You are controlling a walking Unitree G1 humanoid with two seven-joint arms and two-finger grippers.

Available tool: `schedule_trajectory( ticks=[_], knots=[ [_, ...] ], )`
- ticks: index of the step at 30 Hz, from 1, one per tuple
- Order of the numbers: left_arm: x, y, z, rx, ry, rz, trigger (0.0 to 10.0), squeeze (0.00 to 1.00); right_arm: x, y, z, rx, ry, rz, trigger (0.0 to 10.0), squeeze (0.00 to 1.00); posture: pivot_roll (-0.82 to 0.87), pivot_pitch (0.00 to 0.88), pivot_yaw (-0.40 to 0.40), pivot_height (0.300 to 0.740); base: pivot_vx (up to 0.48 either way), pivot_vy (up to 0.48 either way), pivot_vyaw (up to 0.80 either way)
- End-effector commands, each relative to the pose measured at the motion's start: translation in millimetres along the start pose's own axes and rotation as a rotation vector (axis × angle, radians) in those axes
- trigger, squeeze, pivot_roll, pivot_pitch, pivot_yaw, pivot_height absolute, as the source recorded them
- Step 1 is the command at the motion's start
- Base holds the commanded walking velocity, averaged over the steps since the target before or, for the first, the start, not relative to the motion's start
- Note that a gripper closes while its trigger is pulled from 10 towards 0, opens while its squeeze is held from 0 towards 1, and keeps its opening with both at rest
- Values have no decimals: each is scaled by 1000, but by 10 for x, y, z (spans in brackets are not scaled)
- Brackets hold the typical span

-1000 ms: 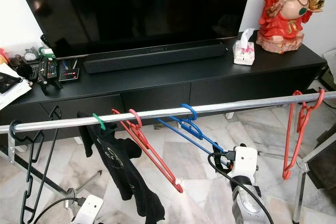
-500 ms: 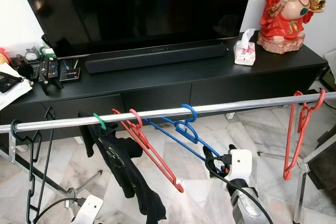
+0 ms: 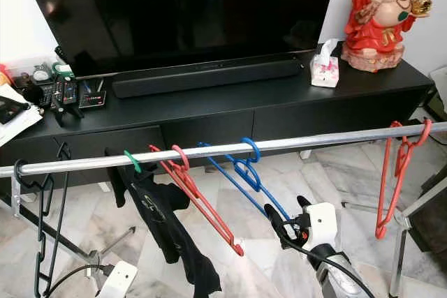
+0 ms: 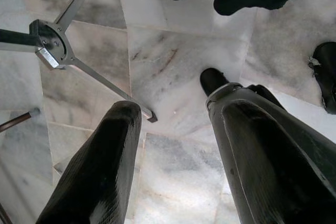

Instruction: Hang hanger

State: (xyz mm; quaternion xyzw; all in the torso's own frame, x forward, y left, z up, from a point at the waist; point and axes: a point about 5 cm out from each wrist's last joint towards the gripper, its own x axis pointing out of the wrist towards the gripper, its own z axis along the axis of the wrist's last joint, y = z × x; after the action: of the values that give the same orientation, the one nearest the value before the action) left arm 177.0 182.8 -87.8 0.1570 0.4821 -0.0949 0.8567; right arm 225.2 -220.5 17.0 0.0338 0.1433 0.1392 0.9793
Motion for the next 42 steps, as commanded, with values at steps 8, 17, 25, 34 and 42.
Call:
schedule_trajectory(
  ticks=[8,17,25,34,42],
  knots=[
    [-6,17,-38,-6,16,-1,10000,0,-85,98,-6,23,72,177,10000,0,-177,0,29,740,0,0,0],
    [-5,21,-31,-11,16,0,10000,0,-158,75,15,12,91,226,10000,0,-175,0,29,740,0,0,0],
    [-4,24,-26,-13,14,0,10000,0,-206,-151,71,56,-14,-108,10000,0,-173,0,26,740,0,0,0],
    [-3,31,-20,-9,16,-3,10000,0,-386,237,106,169,-141,-5,10000,0,-179,0,32,740,0,0,0],
    [-4,29,-20,-9,14,-4,10000,0,-478,199,186,203,-195,-44,10000,0,-176,0,27,740,0,0,0]
  ],
)
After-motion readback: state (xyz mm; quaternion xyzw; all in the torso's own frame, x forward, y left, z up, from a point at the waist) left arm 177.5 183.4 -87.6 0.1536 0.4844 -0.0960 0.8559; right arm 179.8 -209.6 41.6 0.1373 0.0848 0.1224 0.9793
